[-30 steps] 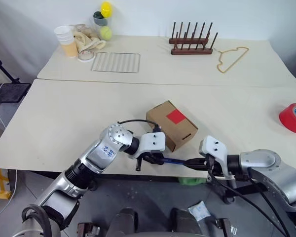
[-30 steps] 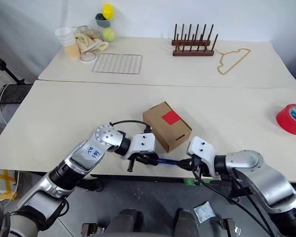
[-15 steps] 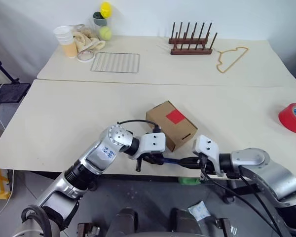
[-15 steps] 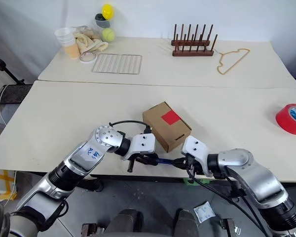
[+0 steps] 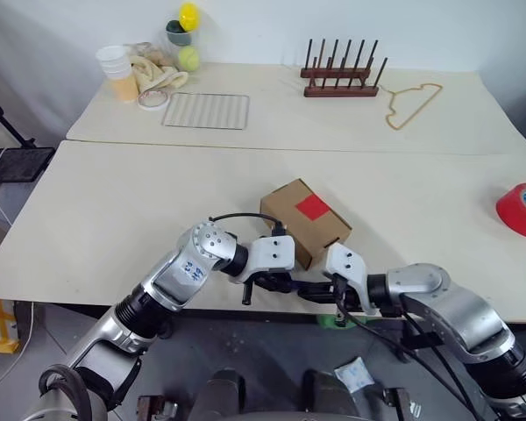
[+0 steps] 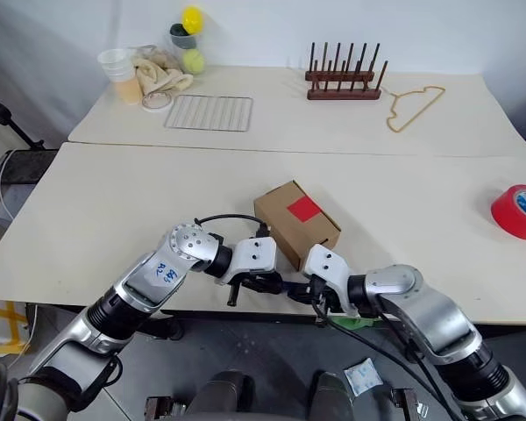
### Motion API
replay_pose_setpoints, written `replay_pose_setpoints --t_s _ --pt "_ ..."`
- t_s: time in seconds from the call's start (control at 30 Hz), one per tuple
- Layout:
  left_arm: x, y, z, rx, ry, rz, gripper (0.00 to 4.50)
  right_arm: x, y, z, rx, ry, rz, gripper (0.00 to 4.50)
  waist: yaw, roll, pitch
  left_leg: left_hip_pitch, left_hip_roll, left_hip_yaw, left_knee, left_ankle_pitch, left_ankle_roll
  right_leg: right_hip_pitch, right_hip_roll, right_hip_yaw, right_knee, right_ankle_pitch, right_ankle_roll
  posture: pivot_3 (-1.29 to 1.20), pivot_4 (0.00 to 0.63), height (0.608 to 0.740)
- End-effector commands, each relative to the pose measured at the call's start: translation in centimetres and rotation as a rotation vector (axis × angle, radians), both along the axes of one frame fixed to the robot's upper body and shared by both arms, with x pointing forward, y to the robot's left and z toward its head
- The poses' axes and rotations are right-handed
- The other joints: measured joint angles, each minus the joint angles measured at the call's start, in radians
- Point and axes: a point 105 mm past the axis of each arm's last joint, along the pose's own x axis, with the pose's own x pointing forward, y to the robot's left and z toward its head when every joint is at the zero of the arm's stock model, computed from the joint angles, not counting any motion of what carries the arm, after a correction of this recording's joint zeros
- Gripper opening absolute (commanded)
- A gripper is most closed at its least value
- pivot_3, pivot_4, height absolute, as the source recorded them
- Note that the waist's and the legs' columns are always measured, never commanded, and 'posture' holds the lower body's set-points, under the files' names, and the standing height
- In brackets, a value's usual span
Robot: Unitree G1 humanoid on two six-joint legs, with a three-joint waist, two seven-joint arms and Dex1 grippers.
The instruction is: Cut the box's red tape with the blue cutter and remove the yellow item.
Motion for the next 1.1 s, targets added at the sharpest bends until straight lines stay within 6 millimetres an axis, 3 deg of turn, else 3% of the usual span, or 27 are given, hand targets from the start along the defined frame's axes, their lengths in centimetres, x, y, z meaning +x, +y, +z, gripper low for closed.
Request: replay_pose_setpoints --t_s 0.03,0.3,0.6,0.93,1.1 --pt "-0.7 -0.1 -1.2 0.023 0.038 -0.013 0.48 -0.7 -0.9 2.0 0.016 -0.030 0.006 0.02 0.002 0.000 0.000 0.000 0.000 0.000 0.000 0.000 0.000 0.000 0.000 0.000 0.000 0.000 0.000 0.00 0.150 0.740" --pt "-0.7 -0.3 -1.3 0.021 0.038 -0.016 0.48 0.0 -3.4 1.7 -0.033 -0.034 -0.078 0.02 0.000 0.000 0.000 0.000 0.000 0.000 0.000 0.000 0.000 0.000 0.000 0.000 0.000 0.000 0.000 0.00 0.150 0.740" --pt "-0.8 -0.4 -1.3 0.023 0.038 -0.018 0.48 0.5 -2.2 0.3 -0.024 -0.013 -0.062 0.02 -0.001 0.000 0.000 0.000 0.000 0.000 0.000 0.000 0.000 0.000 0.000 0.000 0.000 0.000 0.000 0.00 0.150 0.740" --pt "-0.6 -0.5 -1.1 0.023 0.033 -0.015 0.48 0.8 0.2 0.4 0.021 -0.016 -0.019 0.02 -0.002 -0.001 -0.001 0.000 0.000 0.000 0.000 0.000 0.000 0.000 0.000 0.000 0.000 0.000 0.000 0.00 0.150 0.740" --pt "-0.6 0.3 -1.0 0.021 0.016 -0.013 0.48 -0.2 -1.2 2.0 0.040 -0.022 -0.028 0.02 0.001 -0.001 -0.001 0.000 0.000 0.000 0.000 0.000 0.000 0.000 0.000 0.000 0.000 0.000 0.000 0.00 0.150 0.740"
